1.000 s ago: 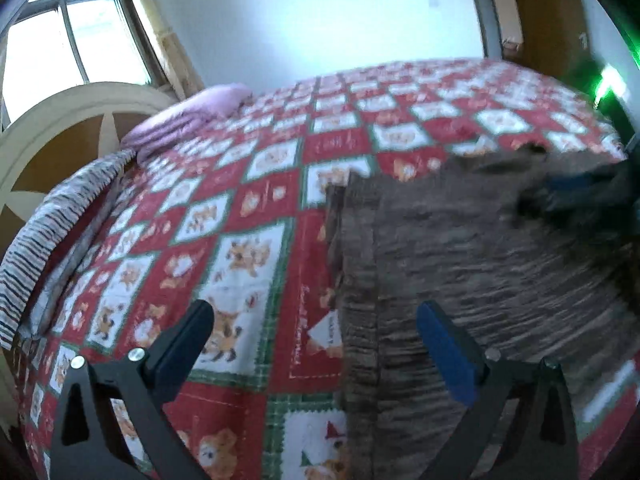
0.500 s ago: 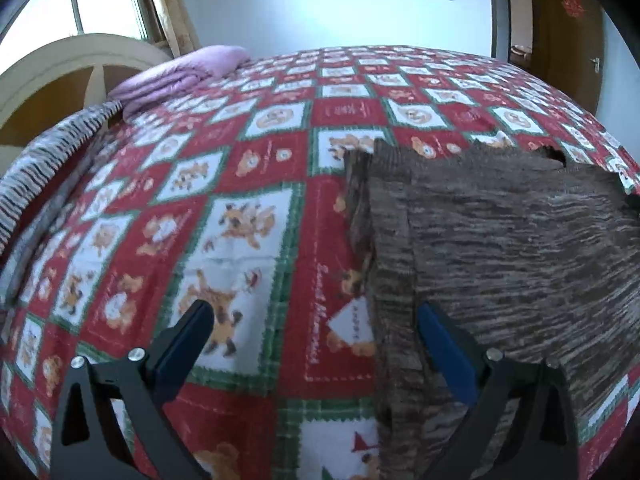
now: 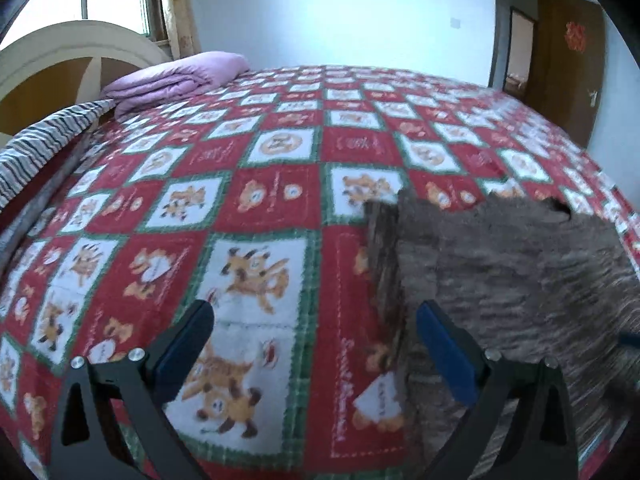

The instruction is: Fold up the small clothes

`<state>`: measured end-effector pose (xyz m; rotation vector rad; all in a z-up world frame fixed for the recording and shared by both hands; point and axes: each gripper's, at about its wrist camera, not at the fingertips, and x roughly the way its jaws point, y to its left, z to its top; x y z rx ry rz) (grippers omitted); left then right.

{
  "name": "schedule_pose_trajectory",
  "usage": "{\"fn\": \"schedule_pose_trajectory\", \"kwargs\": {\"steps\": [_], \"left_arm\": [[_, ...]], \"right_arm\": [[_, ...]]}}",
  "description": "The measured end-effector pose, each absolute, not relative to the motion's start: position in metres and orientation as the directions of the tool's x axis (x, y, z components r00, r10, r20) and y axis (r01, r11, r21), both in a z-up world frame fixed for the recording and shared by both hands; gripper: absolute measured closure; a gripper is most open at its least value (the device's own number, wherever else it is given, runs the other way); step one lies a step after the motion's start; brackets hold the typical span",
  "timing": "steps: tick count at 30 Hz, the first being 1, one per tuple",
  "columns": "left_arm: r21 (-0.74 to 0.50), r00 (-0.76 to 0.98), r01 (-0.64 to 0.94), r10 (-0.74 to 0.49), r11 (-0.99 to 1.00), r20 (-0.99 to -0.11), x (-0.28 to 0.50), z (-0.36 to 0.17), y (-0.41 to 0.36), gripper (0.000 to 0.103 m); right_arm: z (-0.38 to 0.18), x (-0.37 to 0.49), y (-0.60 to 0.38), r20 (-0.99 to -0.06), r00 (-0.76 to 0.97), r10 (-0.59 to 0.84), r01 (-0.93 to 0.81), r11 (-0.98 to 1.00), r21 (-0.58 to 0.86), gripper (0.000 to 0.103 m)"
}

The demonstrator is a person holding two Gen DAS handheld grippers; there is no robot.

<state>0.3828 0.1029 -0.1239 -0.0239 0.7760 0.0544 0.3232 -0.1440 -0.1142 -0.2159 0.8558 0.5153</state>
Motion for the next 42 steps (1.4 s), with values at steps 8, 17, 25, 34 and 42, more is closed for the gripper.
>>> {"fn": "schedule_pose_trajectory", "kwargs": {"steps": [8, 17, 25, 34, 42], "left_arm": [[-0.143, 0.687, 0.037, -0.13, 0.989, -0.715, 0.415, -0.13, 0.098, 0.001], [-0.201, 0.644, 0.084, -0.207, 0.976, -0.736, 0.44, -0.142, 0.095, 0.014], [-0.273, 0.626, 0.116, -0.284, 0.955, -0.726, 0.453, -0.148, 0.101, 0.015], [-0.334, 0.632, 0.15, -0.35, 0.931, -0.691, 0.45, -0.149, 0.106, 0.034], [-0.35, 0.63, 0.164, -0.371, 0.922, -0.683, 0.45, -0.15, 0.106, 0.054]], "right_arm": [[-0.124, 0.272, -0.082, -0.767, 0.543, 0.341, -0.635, 0.765, -0.109, 0.047], [-0.136, 0.253, -0.036, -0.762, 0.559, 0.326, -0.691, 0.692, -0.211, 0.046], [-0.141, 0.25, -0.009, -0.734, 0.597, 0.322, -0.693, 0.669, -0.27, 0.047], [-0.144, 0.266, 0.007, -0.724, 0.618, 0.306, -0.669, 0.689, -0.28, 0.047], [-0.149, 0.262, 0.027, -0.709, 0.644, 0.288, -0.673, 0.654, -0.346, 0.062]]}}
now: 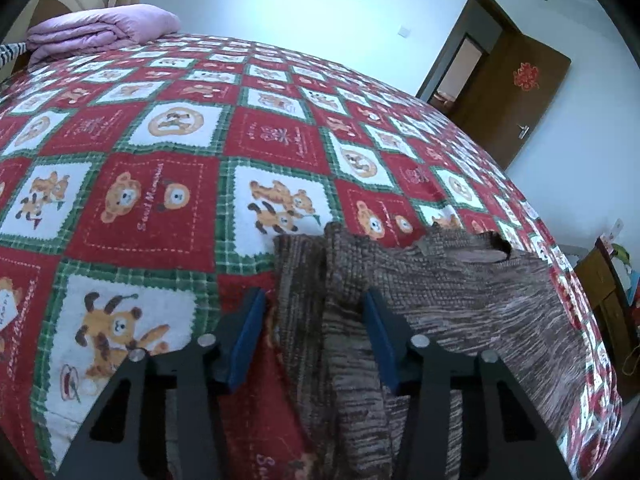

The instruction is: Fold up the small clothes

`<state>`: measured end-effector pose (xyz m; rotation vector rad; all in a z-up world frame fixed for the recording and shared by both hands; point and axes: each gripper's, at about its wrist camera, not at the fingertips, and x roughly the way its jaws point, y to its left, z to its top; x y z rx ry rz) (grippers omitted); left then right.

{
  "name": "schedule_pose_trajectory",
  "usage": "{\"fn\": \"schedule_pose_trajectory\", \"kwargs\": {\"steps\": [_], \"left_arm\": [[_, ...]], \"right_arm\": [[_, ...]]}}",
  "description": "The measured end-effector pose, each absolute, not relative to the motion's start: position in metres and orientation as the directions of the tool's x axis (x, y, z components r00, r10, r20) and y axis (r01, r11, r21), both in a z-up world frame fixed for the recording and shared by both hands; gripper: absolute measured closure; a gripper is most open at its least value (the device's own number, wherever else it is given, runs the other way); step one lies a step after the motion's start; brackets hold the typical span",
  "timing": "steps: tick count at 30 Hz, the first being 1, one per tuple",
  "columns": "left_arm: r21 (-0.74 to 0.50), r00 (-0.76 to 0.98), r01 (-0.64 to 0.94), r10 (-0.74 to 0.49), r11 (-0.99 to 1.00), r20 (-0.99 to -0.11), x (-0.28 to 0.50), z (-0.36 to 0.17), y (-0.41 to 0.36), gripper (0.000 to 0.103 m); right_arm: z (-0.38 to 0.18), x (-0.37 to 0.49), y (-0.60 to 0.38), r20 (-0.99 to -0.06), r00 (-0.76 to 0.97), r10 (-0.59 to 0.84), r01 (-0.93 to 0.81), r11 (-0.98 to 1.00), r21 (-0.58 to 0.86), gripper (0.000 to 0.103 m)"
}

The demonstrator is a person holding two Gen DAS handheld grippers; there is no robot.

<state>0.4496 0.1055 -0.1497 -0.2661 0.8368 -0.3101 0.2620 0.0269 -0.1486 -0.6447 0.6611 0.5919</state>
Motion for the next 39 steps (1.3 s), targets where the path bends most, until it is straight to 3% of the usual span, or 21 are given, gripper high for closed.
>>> {"fn": "schedule_pose_trajectory", "kwargs": {"steps": [4, 13, 16, 31, 39], "left_arm": [[-0.363, 0.627, 0.173, -0.386, 0.916, -0.677, 0.449, -0.151, 0.106, 0.063], [-0.331, 0.624, 0.17, -0.361, 0.928, -0.693, 0.45, -0.151, 0.102, 0.067], [-0.354, 0.609, 0.186, -0.39, 0.917, -0.691, 0.452, -0.152, 0.102, 0.087], [-0.312, 0.596, 0.152, -0.339, 0.938, -0.728, 0.441, -0.118, 0.088, 0.093], [-0.385, 0.603, 0.123, -0.378, 0.914, -0.703, 0.435, -0.089, 0.08, 0.093]], "right_arm": [[-0.151, 0.254, 0.031, -0.701, 0.648, 0.298, -0.689, 0.62, -0.374, 0.081], [-0.149, 0.265, 0.022, -0.722, 0.603, 0.339, -0.702, 0.656, -0.277, 0.088], [-0.149, 0.263, 0.024, -0.718, 0.611, 0.335, -0.698, 0.655, -0.288, 0.09], [-0.112, 0.256, -0.02, -0.669, 0.581, 0.464, -0.686, 0.721, -0.095, 0.095], [-0.089, 0.255, -0.057, -0.615, 0.608, 0.502, -0.643, 0.766, -0.011, 0.095]]}}
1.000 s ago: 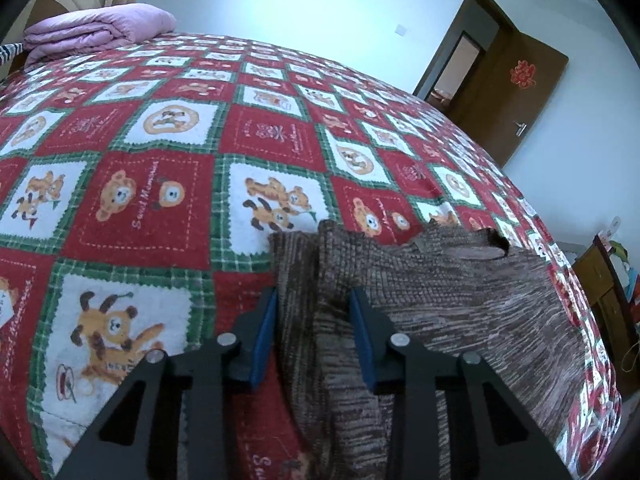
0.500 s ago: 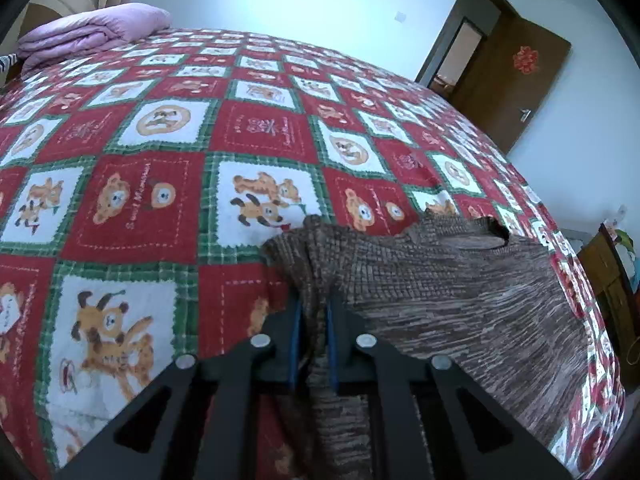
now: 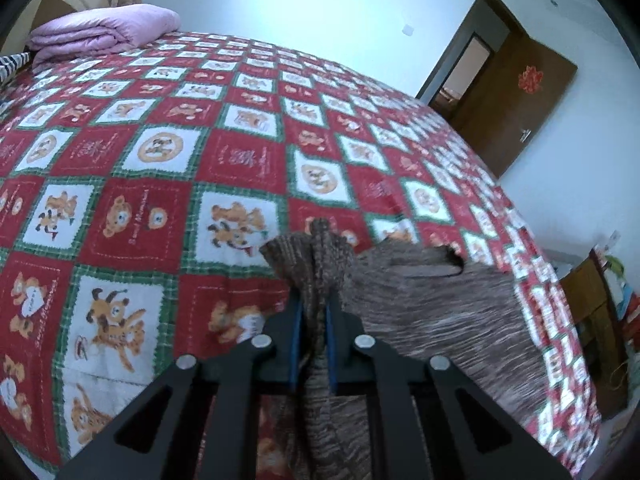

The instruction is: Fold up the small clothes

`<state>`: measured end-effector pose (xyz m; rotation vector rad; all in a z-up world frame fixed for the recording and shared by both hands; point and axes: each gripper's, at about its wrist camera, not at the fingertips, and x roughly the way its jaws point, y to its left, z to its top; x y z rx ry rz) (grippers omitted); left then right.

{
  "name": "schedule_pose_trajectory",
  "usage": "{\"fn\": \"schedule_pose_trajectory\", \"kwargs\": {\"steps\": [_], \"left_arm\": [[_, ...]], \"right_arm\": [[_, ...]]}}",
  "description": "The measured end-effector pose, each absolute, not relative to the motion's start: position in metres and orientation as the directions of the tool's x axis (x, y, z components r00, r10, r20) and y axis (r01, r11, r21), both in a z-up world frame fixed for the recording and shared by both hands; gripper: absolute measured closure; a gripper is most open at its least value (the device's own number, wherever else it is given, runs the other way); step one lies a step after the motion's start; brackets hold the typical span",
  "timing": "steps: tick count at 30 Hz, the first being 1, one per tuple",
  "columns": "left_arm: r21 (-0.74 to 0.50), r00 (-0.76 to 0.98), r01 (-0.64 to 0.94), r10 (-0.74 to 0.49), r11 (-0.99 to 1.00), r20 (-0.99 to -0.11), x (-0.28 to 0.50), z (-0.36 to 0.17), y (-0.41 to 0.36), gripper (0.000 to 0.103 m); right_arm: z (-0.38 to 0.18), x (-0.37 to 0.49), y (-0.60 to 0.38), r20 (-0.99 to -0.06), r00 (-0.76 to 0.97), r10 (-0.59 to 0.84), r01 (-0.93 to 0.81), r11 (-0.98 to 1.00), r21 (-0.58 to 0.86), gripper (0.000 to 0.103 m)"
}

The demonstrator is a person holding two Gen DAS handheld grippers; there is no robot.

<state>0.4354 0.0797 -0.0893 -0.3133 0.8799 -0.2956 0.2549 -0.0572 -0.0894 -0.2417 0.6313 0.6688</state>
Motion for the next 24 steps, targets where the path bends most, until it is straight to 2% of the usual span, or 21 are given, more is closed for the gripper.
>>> {"fn": "schedule_pose_trajectory", "kwargs": {"steps": [14, 24], "left_arm": [[-0.397, 0.632, 0.226, -0.444, 0.89, -0.635, 0.431, -0.031, -0.004, 0.093], [-0.363, 0.601, 0.314, -0.479, 0.877, -0.64, 0.433, -0.025, -0.074, 0.093]], "right_arm": [[-0.057, 0.252, -0.164, -0.531, 0.665, 0.525, -0.526, 0.834, 0.166, 0.096], [-0.051, 0.249, -0.229, -0.515, 0.674, 0.53, -0.46, 0.846, 0.268, 0.096]]}}
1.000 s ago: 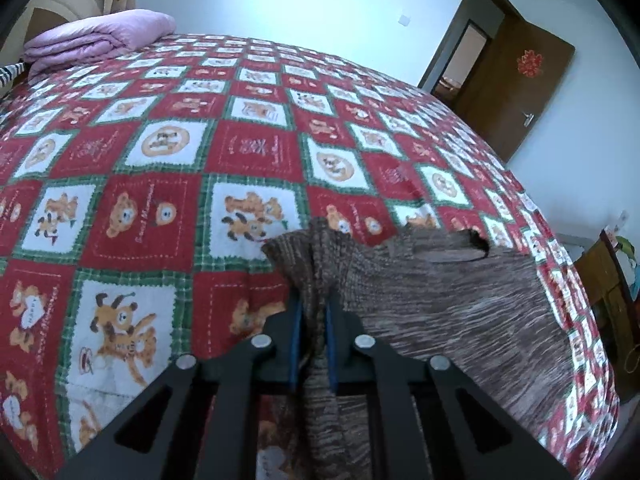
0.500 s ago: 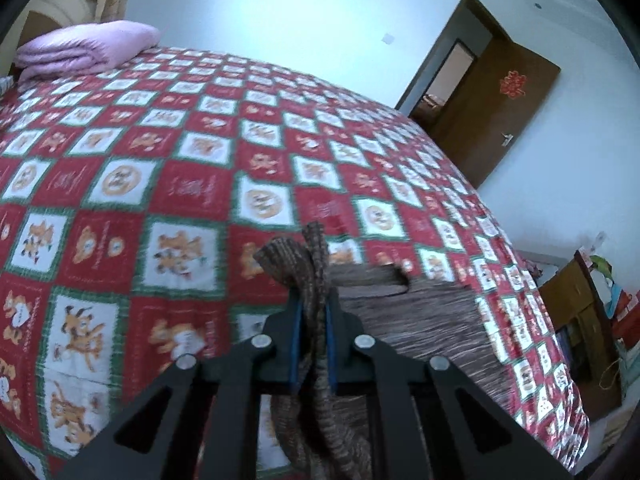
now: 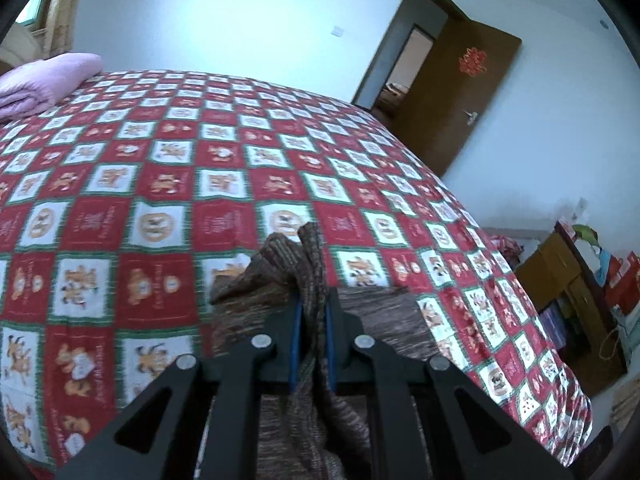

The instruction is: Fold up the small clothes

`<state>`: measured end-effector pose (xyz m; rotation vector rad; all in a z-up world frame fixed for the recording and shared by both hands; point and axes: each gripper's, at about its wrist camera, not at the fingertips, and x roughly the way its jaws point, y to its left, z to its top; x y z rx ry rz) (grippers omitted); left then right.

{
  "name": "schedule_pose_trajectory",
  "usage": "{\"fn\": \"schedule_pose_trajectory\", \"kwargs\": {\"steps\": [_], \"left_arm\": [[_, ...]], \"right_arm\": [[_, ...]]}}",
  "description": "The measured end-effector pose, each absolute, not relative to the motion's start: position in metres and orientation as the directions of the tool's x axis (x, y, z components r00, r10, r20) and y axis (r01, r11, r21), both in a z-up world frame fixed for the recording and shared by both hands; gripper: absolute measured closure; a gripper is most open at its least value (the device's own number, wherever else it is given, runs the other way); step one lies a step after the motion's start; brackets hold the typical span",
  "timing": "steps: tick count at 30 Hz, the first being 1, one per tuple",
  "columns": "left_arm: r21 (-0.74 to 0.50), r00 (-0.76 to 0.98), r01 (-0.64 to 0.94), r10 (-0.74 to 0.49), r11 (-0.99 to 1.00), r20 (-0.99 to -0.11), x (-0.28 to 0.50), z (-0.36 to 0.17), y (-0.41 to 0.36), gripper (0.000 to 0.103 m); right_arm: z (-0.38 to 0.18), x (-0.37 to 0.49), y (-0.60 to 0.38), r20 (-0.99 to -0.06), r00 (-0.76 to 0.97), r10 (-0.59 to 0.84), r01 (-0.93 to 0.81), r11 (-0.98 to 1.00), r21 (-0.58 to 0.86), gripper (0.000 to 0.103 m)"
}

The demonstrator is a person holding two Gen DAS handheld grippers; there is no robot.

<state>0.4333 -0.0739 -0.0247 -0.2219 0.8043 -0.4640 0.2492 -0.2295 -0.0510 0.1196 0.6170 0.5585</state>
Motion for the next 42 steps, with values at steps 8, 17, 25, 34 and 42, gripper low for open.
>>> {"fn": "schedule_pose_trajectory", "kwargs": {"steps": [8, 17, 25, 34, 42], "left_arm": [[-0.36, 0.558, 0.366, -0.513, 0.858, -0.653, 0.437, -0.03, -0.122, 0.093], [-0.359, 0.512, 0.418, -0.543, 0.834, -0.666, 0.436, -0.043, -0.168, 0.093], [-0.3, 0.495, 0.455, -0.518, 0.839, -0.697, 0.439, -0.058, -0.214, 0.093], [-0.239, 0.481, 0.467, -0.472, 0.851, -0.739, 0.443, -0.077, -0.245, 0.093], [-0.155, 0.488, 0.509, -0.433, 0.847, -0.758, 0.439, -0.079, -0.278, 0.093]], "right_arm": [[-0.057, 0.248, -0.274, -0.514, 0.668, 0.538, -0.396, 0.842, 0.366, 0.096], [-0.075, 0.239, -0.313, -0.543, 0.677, 0.497, -0.309, 0.861, 0.404, 0.096], [-0.093, 0.239, -0.348, -0.568, 0.673, 0.473, -0.192, 0.854, 0.483, 0.097], [-0.109, 0.245, -0.377, -0.573, 0.676, 0.463, -0.11, 0.833, 0.542, 0.097], [-0.126, 0.246, -0.387, -0.59, 0.644, 0.486, -0.046, 0.795, 0.604, 0.097]]}}
